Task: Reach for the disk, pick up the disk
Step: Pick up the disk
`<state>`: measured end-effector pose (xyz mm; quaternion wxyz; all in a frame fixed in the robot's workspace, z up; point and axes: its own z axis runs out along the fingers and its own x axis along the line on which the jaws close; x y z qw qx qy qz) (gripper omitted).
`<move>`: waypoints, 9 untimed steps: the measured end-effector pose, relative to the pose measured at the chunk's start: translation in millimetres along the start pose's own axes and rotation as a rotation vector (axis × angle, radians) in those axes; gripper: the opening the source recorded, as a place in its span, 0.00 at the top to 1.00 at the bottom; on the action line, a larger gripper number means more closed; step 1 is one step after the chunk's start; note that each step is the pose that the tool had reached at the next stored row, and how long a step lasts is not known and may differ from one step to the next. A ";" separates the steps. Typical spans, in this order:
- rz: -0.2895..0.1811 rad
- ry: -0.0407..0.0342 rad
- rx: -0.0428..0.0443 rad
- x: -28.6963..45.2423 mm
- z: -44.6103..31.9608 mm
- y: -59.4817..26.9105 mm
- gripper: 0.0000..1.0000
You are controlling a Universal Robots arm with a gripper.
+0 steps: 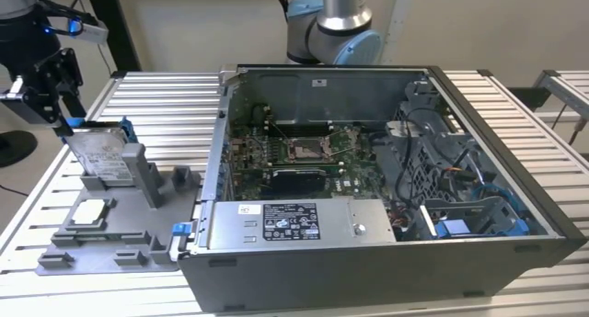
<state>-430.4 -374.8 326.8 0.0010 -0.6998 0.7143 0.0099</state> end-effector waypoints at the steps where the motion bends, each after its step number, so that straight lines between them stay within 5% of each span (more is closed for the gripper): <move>1: 0.000 0.0001 -0.0001 -0.2 1.9 0.0 0.00; 9: 0.000 0.0000 -0.0006 -2.9 16.5 -0.1 0.00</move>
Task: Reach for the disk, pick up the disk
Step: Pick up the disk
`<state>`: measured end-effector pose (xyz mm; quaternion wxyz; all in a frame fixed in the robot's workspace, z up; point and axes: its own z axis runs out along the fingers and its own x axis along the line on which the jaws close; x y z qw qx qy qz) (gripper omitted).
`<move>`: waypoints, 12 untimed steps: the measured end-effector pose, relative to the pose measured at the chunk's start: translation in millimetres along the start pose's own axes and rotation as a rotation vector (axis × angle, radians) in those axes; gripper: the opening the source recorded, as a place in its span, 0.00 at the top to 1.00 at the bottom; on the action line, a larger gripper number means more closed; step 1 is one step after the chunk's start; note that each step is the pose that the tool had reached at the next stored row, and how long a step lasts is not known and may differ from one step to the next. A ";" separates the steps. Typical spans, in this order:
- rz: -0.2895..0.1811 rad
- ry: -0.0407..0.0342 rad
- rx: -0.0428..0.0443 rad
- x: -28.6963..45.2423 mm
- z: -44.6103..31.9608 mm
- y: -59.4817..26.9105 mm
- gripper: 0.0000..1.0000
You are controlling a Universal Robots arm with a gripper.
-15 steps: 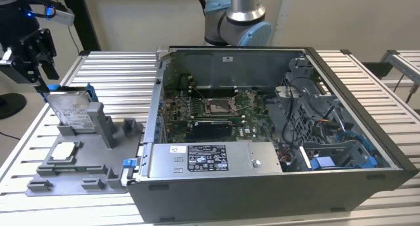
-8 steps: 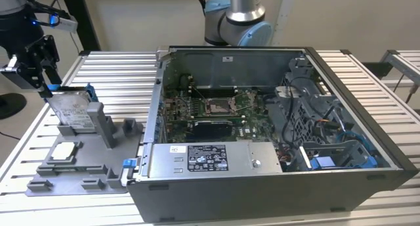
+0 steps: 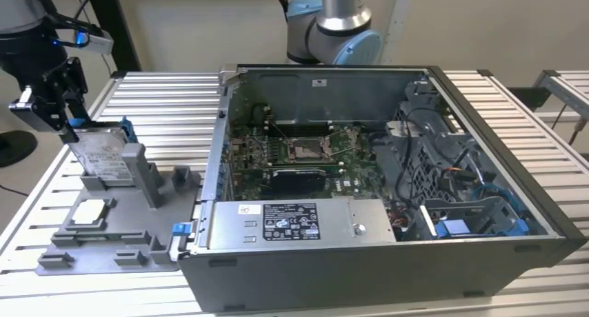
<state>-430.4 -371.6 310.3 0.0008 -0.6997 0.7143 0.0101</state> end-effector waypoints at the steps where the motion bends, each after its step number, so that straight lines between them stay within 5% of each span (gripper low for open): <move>1: 0.000 0.0000 0.0000 -0.4 1.9 0.0 0.00; 12: 0.000 0.0000 -0.0001 -4.7 22.0 -0.2 0.00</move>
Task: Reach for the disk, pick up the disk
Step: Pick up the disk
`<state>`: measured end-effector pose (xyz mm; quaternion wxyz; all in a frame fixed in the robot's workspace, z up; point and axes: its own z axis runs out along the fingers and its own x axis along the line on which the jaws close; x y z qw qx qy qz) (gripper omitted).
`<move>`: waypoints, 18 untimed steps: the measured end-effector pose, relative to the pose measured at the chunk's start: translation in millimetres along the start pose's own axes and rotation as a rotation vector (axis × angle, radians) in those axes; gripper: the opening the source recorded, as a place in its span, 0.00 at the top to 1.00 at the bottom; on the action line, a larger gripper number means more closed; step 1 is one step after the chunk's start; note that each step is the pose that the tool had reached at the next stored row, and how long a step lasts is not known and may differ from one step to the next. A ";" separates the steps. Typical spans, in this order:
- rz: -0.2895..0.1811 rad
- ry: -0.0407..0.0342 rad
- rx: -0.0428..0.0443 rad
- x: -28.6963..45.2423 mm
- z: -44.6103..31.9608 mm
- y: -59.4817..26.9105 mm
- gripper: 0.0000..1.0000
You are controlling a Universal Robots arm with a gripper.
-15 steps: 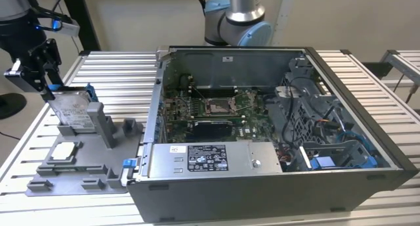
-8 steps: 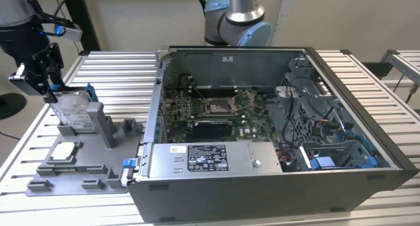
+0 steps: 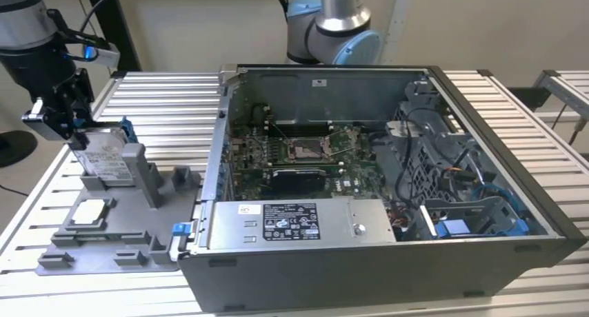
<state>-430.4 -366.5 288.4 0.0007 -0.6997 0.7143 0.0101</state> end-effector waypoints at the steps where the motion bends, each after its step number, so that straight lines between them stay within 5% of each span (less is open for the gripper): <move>1: 0.000 -0.0001 0.0000 -0.3 1.8 -0.1 0.00; 6: 0.000 -0.0001 0.0001 -1.6 10.3 -0.4 0.00; 18: 0.000 0.0001 0.0000 -1.8 16.3 -2.3 0.00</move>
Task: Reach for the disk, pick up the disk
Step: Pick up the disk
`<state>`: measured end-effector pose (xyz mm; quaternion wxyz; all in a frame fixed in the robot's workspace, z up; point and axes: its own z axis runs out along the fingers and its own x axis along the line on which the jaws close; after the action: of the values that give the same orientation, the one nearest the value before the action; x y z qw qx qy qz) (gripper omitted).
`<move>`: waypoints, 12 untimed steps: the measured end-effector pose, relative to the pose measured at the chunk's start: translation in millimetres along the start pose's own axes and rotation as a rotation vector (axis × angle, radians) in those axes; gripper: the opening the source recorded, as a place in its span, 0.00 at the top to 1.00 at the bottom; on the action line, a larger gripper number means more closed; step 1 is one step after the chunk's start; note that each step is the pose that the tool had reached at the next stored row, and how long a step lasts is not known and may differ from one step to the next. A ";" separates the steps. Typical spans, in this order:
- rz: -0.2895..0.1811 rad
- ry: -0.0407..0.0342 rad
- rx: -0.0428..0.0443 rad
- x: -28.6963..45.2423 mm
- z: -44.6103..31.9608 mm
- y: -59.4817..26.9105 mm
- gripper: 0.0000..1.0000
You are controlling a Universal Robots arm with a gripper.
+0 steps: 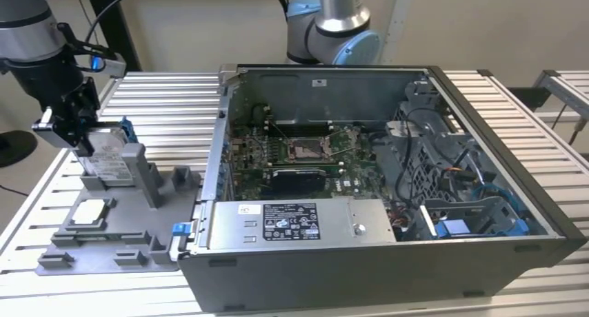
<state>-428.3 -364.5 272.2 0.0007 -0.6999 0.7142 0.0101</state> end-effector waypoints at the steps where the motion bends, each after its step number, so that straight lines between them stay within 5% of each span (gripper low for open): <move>1: 0.000 0.0000 -0.0001 0.0 0.5 -0.2 0.00; 12: 0.000 0.0004 0.0001 0.0 3.7 -0.7 0.00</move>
<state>-427.6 -364.5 268.5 0.0006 -0.6999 0.7142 0.0100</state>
